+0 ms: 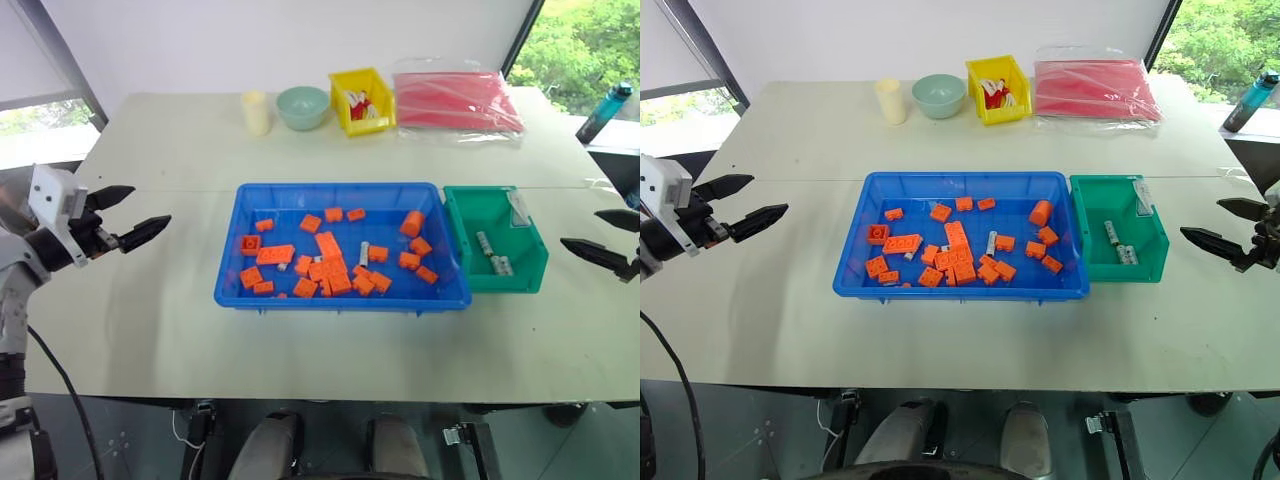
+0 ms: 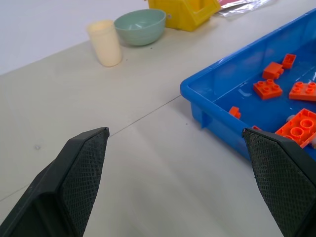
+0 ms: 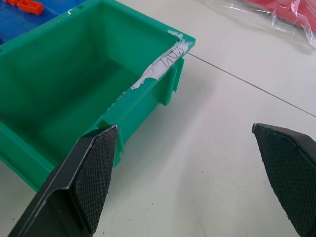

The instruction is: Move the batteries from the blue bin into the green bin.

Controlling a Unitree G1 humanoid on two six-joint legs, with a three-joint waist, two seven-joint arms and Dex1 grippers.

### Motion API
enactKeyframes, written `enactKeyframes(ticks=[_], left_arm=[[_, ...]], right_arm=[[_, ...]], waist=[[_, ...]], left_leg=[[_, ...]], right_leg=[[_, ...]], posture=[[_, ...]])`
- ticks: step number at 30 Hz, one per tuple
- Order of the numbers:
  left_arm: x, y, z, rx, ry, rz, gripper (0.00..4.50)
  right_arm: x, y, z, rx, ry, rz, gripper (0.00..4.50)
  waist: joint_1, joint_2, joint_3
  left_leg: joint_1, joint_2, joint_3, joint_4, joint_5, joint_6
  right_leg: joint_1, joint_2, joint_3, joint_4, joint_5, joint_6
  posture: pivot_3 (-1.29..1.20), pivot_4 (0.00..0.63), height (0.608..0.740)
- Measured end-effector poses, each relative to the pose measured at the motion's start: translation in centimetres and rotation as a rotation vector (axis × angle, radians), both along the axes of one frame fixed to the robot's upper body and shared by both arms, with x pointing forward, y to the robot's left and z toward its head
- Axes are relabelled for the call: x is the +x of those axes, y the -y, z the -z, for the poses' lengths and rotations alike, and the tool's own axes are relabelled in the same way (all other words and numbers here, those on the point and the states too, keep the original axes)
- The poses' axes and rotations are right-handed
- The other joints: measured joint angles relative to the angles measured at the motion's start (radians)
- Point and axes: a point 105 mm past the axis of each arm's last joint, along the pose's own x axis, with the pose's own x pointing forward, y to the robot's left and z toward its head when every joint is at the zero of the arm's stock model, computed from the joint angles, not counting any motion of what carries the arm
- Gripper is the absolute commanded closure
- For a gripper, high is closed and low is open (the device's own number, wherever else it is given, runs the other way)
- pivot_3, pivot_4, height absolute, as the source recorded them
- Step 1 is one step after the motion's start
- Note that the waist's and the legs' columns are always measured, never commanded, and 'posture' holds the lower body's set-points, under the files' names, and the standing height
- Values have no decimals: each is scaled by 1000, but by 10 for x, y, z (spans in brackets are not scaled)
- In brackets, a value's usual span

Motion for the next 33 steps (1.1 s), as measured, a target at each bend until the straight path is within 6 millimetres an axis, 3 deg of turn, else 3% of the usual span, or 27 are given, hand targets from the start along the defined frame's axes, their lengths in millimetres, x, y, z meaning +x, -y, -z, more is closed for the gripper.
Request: enactKeyframes(ticks=[25, 29, 33], left_arm=[[2, -1, -1, -15, -12, -9, 0], [0, 6, -4, -12, -12, 19, 0], [-4, 22, -11, -35, -4, 82, 0]], right_arm=[[2, -2, -2, -14, 10, 0, 14], [8, -13, -7, -20, 1, -56, 14], [21, -36, -30, -29, 33, -141, 14]], waist=[[-1, 0, 0], [-1, 0, 0], [-3, 2, 1]], left_leg=[[0, 0, 1, 0, 0, 0], [0, 0, 1, 0, 0, 0], [0, 1, 2, -1, 0, 0]], right_leg=[[-2, 0, 1, 1, 0, 0], [-2, 0, 1, 1, 0, 0], [-3, 0, 2, 2, 0, 0]], posture=[[0, 150, 737], [0, 150, 737], [0, 150, 737]])
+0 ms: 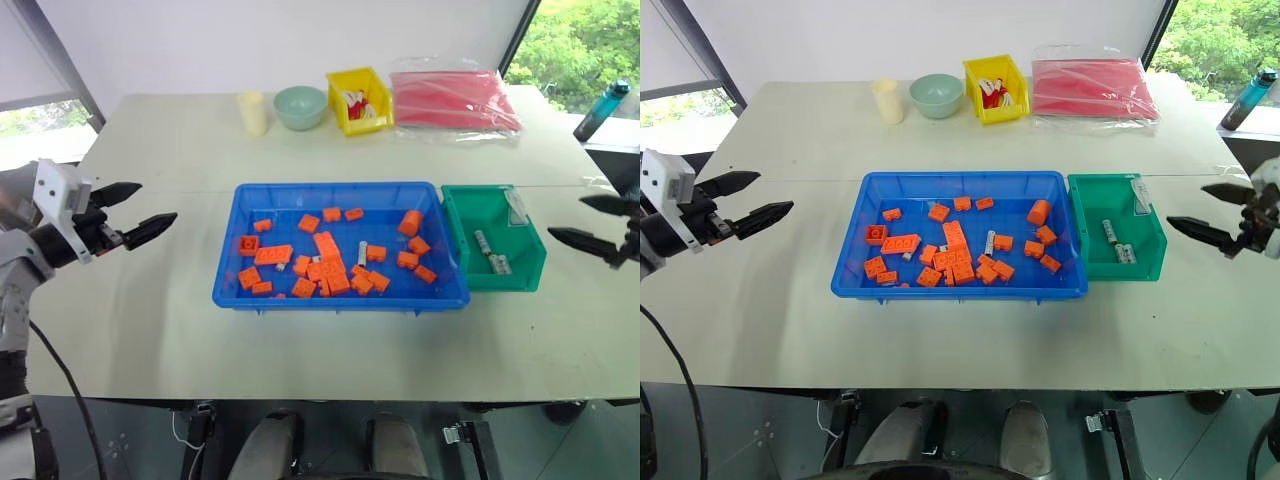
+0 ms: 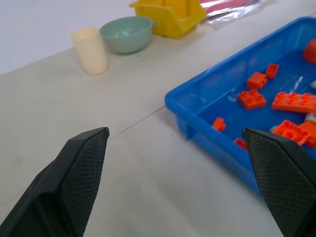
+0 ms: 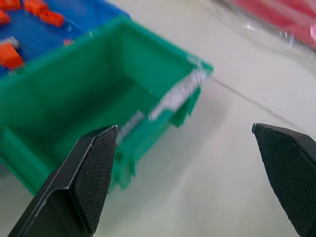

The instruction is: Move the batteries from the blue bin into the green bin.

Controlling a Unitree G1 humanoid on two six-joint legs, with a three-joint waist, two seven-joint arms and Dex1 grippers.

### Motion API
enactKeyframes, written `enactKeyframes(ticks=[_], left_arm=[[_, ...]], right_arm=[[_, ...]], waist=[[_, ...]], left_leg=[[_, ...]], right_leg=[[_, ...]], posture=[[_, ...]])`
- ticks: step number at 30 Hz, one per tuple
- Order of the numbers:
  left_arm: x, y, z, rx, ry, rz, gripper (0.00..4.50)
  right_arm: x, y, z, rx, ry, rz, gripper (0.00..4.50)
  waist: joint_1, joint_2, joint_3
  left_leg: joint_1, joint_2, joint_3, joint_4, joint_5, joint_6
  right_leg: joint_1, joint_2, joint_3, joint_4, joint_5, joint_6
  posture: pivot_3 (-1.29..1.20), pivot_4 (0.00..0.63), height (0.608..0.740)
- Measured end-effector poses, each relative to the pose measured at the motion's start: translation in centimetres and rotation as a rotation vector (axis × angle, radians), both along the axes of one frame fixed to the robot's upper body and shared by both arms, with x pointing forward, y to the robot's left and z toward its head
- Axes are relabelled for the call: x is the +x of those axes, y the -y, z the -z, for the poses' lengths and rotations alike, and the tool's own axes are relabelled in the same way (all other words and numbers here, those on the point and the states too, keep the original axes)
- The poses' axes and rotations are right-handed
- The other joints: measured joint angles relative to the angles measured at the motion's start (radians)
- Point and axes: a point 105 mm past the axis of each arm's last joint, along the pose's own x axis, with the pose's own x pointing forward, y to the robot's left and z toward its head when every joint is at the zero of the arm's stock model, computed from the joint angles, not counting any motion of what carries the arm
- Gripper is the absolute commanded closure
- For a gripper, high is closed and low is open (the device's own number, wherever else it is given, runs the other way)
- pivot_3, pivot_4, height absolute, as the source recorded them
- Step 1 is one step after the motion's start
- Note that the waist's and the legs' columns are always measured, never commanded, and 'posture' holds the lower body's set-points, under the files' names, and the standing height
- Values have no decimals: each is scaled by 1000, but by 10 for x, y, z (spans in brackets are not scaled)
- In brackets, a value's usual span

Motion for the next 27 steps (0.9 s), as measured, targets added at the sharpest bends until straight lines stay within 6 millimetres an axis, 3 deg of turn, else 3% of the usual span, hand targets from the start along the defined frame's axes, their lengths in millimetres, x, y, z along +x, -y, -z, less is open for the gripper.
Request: enactKeyframes(ticks=[4, 7, 10, 13, 15, 19, 23, 27], left_arm=[[-11, 35, -5, 12, -18, 160, 0], [-19, 57, -2, 35, -50, 278, 0], [-22, 62, 0, 68, -80, 326, 0], [-24, 66, 0, 79, -85, 354, 0], [-25, 66, 1, 83, -89, 361, 0], [-28, 67, 4, 89, -98, 368, 0], [-32, 71, 8, 99, -110, 377, 0], [-34, 73, 8, 102, -114, 368, 0]], right_arm=[[15, -74, -35, -8, 58, -257, 14], [22, -135, -44, -22, 60, -441, 14], [38, -194, -41, -27, 29, -532, 14], [46, -240, -34, -35, -2, -587, 14], [46, -271, -24, -47, -25, -646, 14], [38, -332, 6, -9, -107, -752, 14], [30, -362, 32, 5, -196, -786, 14], [32, -371, 54, 36, -267, -760, 14]], waist=[[-3, 1, 1], [2, 0, 1], [1, 0, 1], [3, -1, 1], [2, -1, 1], [-5, -1, 1], [-8, -1, 1], [-8, -1, 1]], left_leg=[[0, 1, 1, 0, 0, 0], [-1, 1, 0, 0, 0, 0], [-2, 0, 0, 1, 0, 0], [-7, 0, -1, 1, 0, -1], [-17, -1, -3, 5, 1, -2], [-17, -1, -3, 4, 1, -3], [-17, -2, -6, 5, 2, -3], [-17, -2, -6, 6, 2, -5]], right_leg=[[-1, 1, 0, 0, 0, 0], [-1, 1, 1, 1, 0, 0], [-4, 0, 2, 4, 0, 0], [-11, 0, 2, 10, 0, 0], [-21, 1, 2, 14, 0, 0], [-22, 1, 2, 19, 0, 0], [-23, 1, 3, 25, 0, 0], [-24, 1, 4, 25, 0, 0]], posture=[[0, 150, 737], [0, 150, 737], [0, 150, 737], [0, 150, 737], [0, 150, 737], [0, 150, 737], [0, 150, 737], [0, 150, 737]])
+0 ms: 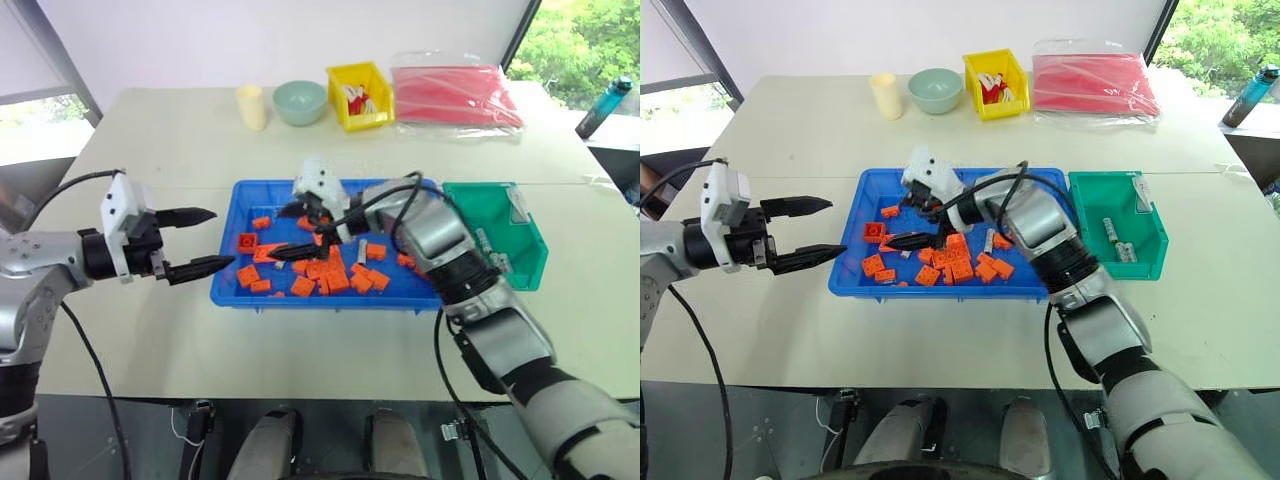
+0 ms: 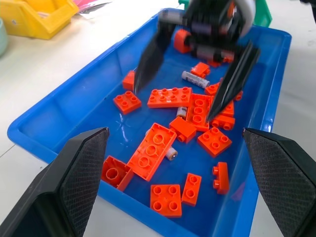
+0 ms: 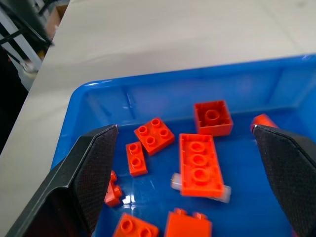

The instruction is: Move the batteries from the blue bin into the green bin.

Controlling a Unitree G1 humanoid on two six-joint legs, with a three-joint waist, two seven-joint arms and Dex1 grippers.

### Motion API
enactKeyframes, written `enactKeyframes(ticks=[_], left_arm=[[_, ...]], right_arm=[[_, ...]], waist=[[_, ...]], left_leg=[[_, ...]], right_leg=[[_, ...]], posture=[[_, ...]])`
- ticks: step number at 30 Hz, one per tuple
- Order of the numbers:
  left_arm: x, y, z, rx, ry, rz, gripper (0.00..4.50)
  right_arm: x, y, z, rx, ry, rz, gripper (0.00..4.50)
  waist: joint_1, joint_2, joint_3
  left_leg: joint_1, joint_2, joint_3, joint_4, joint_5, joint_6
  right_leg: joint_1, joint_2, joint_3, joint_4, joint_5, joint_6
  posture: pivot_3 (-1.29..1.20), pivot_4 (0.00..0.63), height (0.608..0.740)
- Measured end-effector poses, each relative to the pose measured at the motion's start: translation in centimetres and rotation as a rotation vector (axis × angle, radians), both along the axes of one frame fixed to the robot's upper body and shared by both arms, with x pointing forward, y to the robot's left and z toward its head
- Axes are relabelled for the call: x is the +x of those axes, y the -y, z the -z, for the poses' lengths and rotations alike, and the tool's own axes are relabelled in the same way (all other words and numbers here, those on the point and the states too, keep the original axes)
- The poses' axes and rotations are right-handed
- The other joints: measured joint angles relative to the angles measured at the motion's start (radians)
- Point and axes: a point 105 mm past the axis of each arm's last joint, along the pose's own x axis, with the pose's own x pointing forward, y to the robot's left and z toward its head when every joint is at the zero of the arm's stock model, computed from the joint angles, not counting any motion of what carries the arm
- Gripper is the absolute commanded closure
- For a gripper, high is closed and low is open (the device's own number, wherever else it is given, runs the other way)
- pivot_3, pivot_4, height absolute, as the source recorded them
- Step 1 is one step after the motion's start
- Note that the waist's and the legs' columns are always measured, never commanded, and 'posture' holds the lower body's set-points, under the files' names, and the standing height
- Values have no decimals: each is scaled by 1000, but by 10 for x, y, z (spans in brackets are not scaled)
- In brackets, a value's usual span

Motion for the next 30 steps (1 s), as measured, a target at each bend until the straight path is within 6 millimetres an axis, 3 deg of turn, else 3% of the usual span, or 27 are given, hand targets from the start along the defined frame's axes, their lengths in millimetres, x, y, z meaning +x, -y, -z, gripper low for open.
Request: enactKeyframes(ticks=[13, 16, 21, 25, 30], left_arm=[[-9, 7, -3, -51, -8, -29, 0], [-9, 6, -2, -52, -14, -36, 0], [-8, 5, -2, -53, -10, -48, 0], [-8, 5, -2, -53, -9, -51, 0], [-6, 6, -3, -54, -5, -50, 0]], right_arm=[[21, 0, 49, -37, -75, 103, 14], [24, -3, 50, -31, -64, 114, 828], [28, -4, 47, -6, -62, 129, 3250], [29, -5, 42, 30, -77, 136, 3324], [40, -25, 21, 82, -8, 188, 3324]], waist=[[-21, 0, 0], [-21, 0, 0], [-20, 0, 0], [-20, 0, 0], [-28, 0, 0]], left_leg=[[0, 1, 0, -2, 1, -2], [0, 1, 0, -2, 1, -2], [0, 1, 0, -2, 1, -2], [0, 1, 0, -2, 1, -2], [0, 2, 0, -3, 2, -3]], right_leg=[[-3, 2, 1, 2, 0, 0], [-3, 2, 1, 2, 0, 0], [-3, 2, 2, 2, 0, 0], [-3, 2, 2, 2, 0, 0], [-5, 3, 4, 2, 0, 0]], posture=[[0, 150, 737], [0, 150, 737], [0, 150, 737], [0, 150, 737], [0, 150, 737]])
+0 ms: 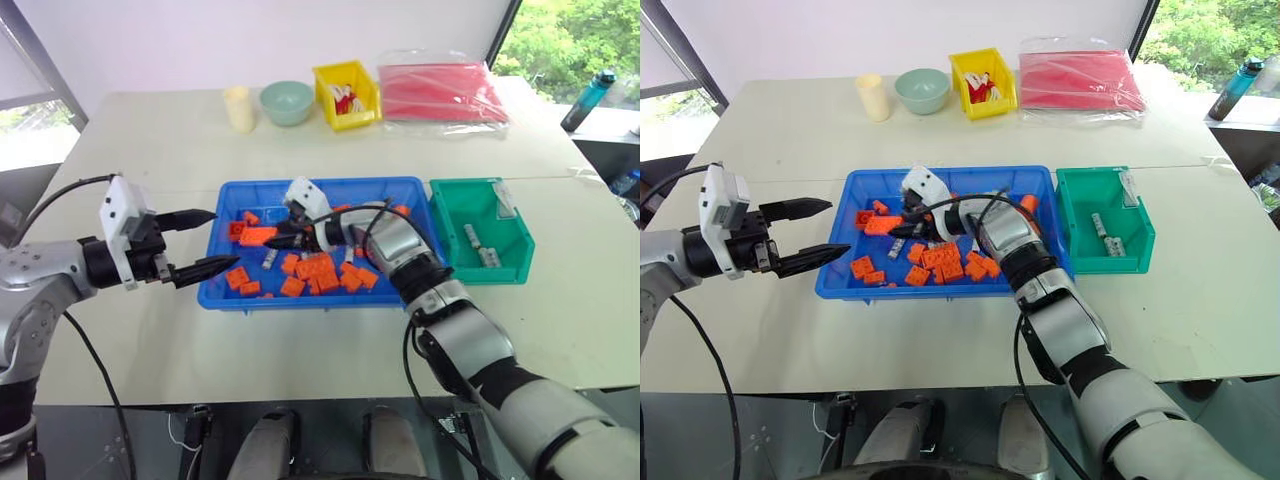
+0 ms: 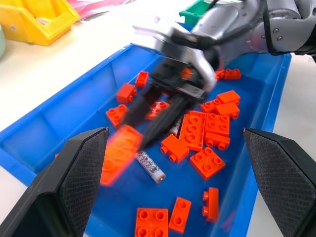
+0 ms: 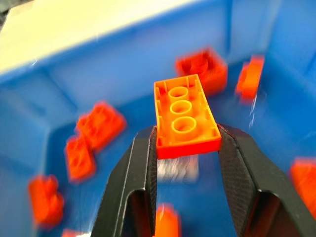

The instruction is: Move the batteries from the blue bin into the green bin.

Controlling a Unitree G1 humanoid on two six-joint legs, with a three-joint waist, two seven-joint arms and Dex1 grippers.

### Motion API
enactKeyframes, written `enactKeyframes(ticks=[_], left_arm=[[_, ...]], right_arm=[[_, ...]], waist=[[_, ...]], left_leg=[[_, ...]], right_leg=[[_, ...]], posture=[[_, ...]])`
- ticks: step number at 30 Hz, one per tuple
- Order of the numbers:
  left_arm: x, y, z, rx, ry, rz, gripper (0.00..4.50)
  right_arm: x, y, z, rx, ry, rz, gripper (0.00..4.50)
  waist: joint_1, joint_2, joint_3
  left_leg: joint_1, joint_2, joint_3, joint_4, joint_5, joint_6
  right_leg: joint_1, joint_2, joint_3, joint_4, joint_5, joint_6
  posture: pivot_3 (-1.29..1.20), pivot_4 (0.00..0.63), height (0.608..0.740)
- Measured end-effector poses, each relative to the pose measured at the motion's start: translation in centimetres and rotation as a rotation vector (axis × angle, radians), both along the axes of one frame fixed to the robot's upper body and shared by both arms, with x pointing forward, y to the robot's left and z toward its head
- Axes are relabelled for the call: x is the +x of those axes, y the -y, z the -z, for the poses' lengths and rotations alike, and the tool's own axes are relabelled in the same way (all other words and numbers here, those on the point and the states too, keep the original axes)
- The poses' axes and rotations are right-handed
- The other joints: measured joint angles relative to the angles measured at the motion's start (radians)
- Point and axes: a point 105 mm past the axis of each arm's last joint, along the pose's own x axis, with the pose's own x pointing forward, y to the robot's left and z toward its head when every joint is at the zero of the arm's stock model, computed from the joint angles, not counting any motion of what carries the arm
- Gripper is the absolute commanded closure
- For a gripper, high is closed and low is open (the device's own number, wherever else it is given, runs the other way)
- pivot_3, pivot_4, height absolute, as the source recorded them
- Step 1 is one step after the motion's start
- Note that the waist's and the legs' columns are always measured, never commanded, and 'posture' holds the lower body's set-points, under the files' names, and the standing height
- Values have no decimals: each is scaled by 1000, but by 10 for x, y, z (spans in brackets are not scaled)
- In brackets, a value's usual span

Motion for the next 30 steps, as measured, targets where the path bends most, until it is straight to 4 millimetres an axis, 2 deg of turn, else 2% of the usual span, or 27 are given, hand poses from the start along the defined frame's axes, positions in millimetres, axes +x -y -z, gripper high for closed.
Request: enactKeyframes(ticks=[3, 4, 5, 7, 9, 12, 14, 16, 19, 21, 22, 25, 30], left_arm=[[1, 1, -3, -1, 10, 3, 0], [2, 1, -3, -2, 11, 3, 0], [2, 1, -3, -2, 12, 2, 0], [2, 1, -3, -3, 11, 1, 0], [3, 1, -3, -5, 12, 2, 0], [4, 2, -2, -11, 9, 6, 0], [4, 4, -1, -9, 4, 11, 0], [4, 3, 0, -10, 1, 10, 0], [5, 3, 1, -10, -5, 8, 0], [5, 3, 2, -10, -9, 10, 0], [5, 3, 2, -10, -11, 10, 0], [5, 3, 3, -11, -17, 18, 0], [5, 4, 2, -10, -18, 34, 0]], right_arm=[[12, -8, -11, -5, 75, 70, 3324], [16, -6, -10, -10, 81, 98, 2308], [20, -3, -7, -18, 79, 128, 2067], [24, 2, 0, -34, 74, 162, 1188], [24, 3, 0, -45, 86, 158, 1188], [20, 0, -14, -29, 115, 119, 1188], [12, 1, -26, -12, 135, 90, 1188], [2, 3, -31, 2, 124, 66, 1188], [-15, 8, -22, -11, 79, 49, 1188], [-26, 10, -10, -31, 34, 40, 258], [-30, 10, -4, -42, 17, 41, 21], [-33, 10, 9, -77, -6, 57, 21], [-30, 8, 17, -111, 11, 85, 21]], waist=[[-2, 0, 0], [-2, 0, 0], [-1, 0, 0], [-1, 0, 0], [-5, 0, 0], [-17, 0, 0], [-18, 0, 0], [-18, 0, 0], [-15, 0, 0], [-15, 0, 0], [-15, 0, 0], [-15, 0, 0], [-15, 0, 0]], left_leg=[[0, 0, -1, 0, 0, 0], [0, 0, -2, 1, 0, 0], [0, 0, -4, 1, 0, 0], [0, 0, -4, 1, 0, -1], [0, 1, -3, 0, 1, -1], [0, 1, -3, -1, 1, -1], [0, 2, -3, -2, 1, -1], [0, 2, -3, -3, 1, -2], [0, 2, -3, -3, 1, -2], [0, 2, -3, -3, 1, -2], [0, 2, -3, -3, 1, -2], [0, 2, -2, -3, 1, -2], [0, 2, -2, -3, 1, -2]], right_leg=[[0, 1, 3, 0, 0, 0], [-3, 5, 9, 0, 0, 0], [-3, 8, 17, 0, 0, 0], [-4, 10, 21, 0, 0, 0], [-4, 10, 22, 0, 0, 0], [-4, 10, 23, 2, 0, 0], [-4, 11, 23, 2, 0, 0], [-4, 11, 24, 2, 0, 0], [-4, 11, 24, 2, 0, 0], [-4, 11, 24, 2, 0, 0], [-5, 11, 24, 2, 0, 0], [-5, 11, 25, 2, 0, 0], [-6, 11, 25, 2, 0, 0]], posture=[[0, 150, 737], [0, 150, 737], [0, 150, 737], [0, 150, 737], [0, 150, 737], [0, 150, 737], [0, 150, 737], [0, 150, 737], [0, 150, 737], [0, 150, 737], [0, 150, 737], [0, 150, 737], [0, 150, 737]])
